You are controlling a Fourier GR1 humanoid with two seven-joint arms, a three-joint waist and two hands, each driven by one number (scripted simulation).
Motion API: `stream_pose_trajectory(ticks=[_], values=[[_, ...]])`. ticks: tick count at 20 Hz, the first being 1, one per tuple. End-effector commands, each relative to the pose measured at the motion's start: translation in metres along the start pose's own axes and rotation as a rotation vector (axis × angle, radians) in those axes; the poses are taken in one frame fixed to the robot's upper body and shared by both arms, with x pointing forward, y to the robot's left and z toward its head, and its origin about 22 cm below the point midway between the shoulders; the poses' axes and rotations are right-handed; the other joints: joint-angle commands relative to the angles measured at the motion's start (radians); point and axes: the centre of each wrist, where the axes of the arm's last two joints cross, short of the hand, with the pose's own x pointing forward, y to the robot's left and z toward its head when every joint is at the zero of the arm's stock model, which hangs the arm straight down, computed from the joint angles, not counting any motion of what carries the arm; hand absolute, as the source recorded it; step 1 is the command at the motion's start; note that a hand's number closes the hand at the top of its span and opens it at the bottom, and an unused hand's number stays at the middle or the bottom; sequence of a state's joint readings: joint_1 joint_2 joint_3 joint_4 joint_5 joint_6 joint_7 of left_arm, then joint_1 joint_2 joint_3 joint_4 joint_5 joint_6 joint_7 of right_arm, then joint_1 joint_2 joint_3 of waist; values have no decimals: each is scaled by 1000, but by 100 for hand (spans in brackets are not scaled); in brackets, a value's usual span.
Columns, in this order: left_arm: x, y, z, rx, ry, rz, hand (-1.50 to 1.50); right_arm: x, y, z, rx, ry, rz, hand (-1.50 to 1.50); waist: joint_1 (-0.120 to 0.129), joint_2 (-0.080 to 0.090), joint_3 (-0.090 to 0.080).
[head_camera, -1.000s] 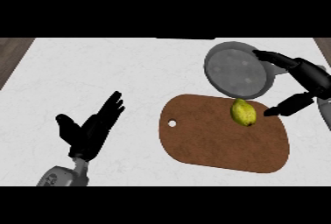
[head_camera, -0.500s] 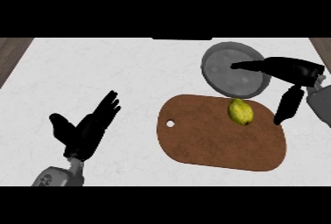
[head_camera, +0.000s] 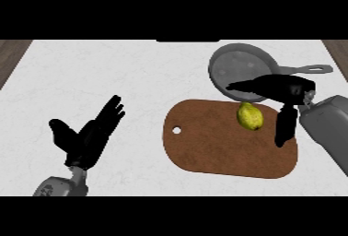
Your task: Pick the pear from the cutting board and place it in the pan
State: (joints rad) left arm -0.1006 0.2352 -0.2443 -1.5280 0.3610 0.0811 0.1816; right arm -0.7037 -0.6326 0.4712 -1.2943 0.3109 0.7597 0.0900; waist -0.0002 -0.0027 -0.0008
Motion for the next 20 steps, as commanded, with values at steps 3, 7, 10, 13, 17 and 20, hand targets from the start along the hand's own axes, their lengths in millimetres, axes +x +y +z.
stream_pose_trajectory(ticks=[3,7,10,13,17,20], values=[[-11,-17,9,-10,-20,-1,0,4,11,-6,-9,49,3,-150,5,2,1],[0,-11,-4,-16,-4,6,0,-8,29,-9,-36,107,81,-150,4,4,1],[-2,4,12,-9,-4,8,0,-21,53,-15,-40,176,125,-150,6,4,1],[-11,-16,20,-14,0,11,0,-7,36,-27,-47,149,100,-150,8,3,1],[10,2,8,-17,4,-3,0,-27,54,-32,-55,150,97,-150,5,3,1],[-2,4,-11,-19,0,6,0,-29,34,-18,-75,153,98,-150,1,3,1]])
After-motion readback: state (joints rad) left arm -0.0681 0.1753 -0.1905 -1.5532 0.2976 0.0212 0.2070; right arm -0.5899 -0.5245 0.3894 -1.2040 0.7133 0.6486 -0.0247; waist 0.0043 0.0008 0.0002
